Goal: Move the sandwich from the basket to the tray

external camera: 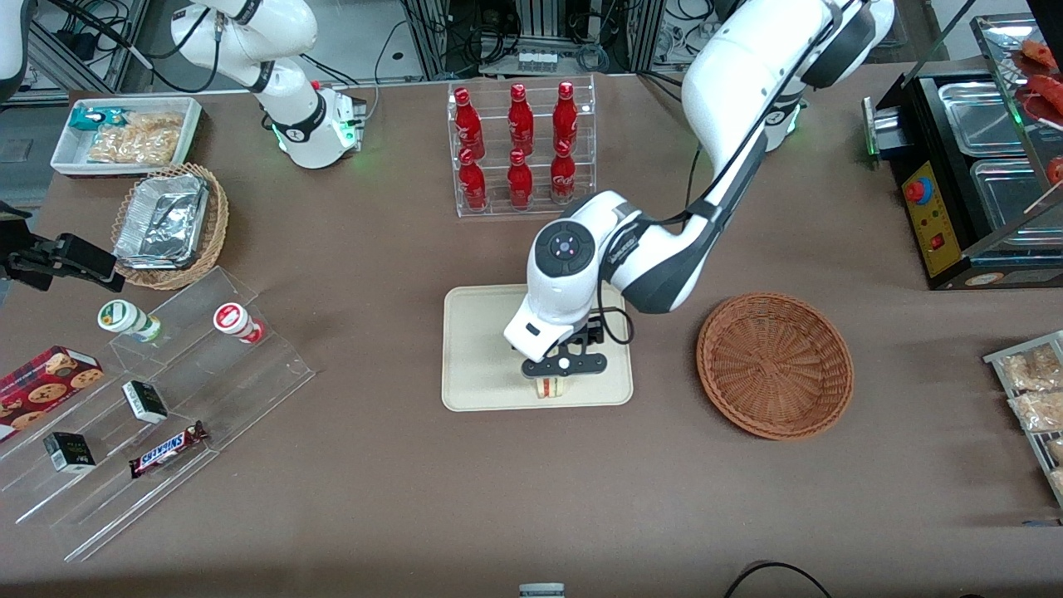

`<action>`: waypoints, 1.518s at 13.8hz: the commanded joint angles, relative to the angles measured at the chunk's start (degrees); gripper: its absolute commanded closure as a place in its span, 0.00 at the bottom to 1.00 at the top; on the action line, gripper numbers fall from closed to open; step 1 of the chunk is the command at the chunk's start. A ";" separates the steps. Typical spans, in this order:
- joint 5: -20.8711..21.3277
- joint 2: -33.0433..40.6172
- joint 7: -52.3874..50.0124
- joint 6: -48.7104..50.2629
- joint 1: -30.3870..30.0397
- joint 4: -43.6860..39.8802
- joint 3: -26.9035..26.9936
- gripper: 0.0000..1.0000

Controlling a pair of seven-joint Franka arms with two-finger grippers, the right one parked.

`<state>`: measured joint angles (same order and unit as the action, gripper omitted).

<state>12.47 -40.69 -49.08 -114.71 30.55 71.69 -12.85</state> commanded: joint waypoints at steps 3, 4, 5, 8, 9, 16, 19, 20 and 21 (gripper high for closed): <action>0.89 15.44 5.55 8.70 -4.09 10.21 1.34 0.00; 0.19 18.34 7.83 10.89 -6.54 11.35 1.25 0.00; -1.65 20.45 9.77 13.26 -8.21 11.80 1.25 0.00; -7.71 26.34 25.02 24.06 -16.99 11.45 1.34 0.00; -9.38 27.93 28.56 26.88 -20.33 11.36 1.34 0.00; -10.19 37.25 33.52 39.30 -32.75 13.28 2.13 0.00; -10.36 37.97 33.52 39.22 -34.07 13.74 2.57 0.00; -10.19 37.53 33.52 39.48 -33.90 13.65 2.48 0.00; -9.67 37.44 33.52 39.04 -33.72 13.56 2.48 0.00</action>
<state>2.47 -4.14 -15.78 -75.51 -2.82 84.00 -10.05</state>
